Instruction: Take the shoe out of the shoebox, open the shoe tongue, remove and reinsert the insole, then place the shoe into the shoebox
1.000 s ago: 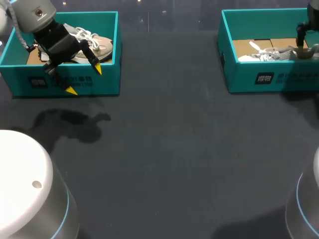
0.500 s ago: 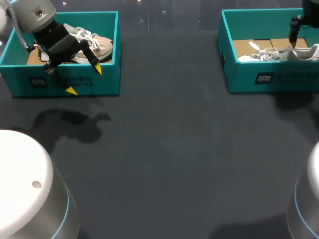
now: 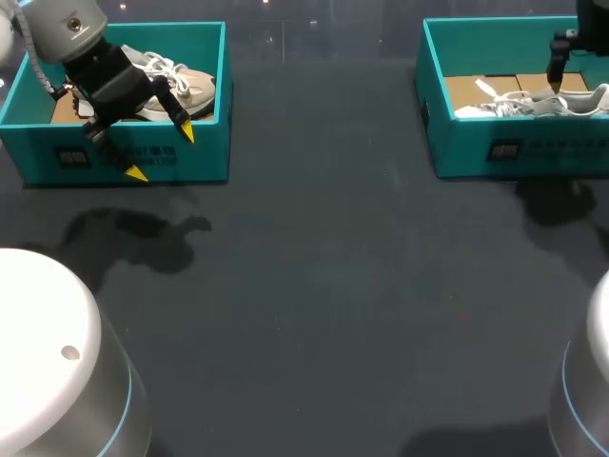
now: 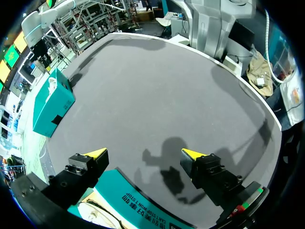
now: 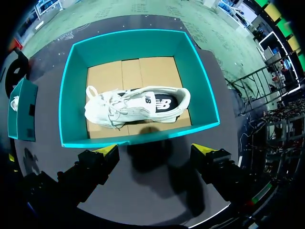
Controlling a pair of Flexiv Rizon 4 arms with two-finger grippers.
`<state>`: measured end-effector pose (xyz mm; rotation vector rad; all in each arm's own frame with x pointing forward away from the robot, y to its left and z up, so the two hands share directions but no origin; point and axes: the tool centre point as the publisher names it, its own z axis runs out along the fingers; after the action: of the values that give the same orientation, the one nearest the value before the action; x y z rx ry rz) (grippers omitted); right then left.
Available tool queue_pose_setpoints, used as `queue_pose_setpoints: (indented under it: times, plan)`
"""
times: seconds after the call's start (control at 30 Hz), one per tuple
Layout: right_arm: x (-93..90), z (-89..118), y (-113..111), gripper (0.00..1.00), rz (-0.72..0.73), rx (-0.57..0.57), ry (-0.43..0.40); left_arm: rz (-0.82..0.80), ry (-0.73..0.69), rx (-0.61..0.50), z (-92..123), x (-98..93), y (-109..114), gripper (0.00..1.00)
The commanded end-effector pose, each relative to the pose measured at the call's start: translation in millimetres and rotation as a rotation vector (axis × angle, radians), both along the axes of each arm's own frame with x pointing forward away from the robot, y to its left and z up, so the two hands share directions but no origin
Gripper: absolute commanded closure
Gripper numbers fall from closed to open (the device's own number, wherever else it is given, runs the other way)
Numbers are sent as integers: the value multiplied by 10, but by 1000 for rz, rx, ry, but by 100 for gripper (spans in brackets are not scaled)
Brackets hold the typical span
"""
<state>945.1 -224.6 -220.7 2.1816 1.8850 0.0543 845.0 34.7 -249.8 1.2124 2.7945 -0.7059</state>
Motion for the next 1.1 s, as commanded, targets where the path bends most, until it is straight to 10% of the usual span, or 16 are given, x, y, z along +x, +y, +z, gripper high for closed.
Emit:
queue_pose_setpoints:
  times: [0.03,0.6,1.1]
  plan:
    - [-7,-1,0,0,0,-1,-2,-1,-1,2,0,2,3,0]
    - [-812,253,258,0,46,63,80,-1,-1,2,0,2,3,0]
    - [-1006,275,344,0,84,67,101,-67,-26,-21,70,103,80,0]
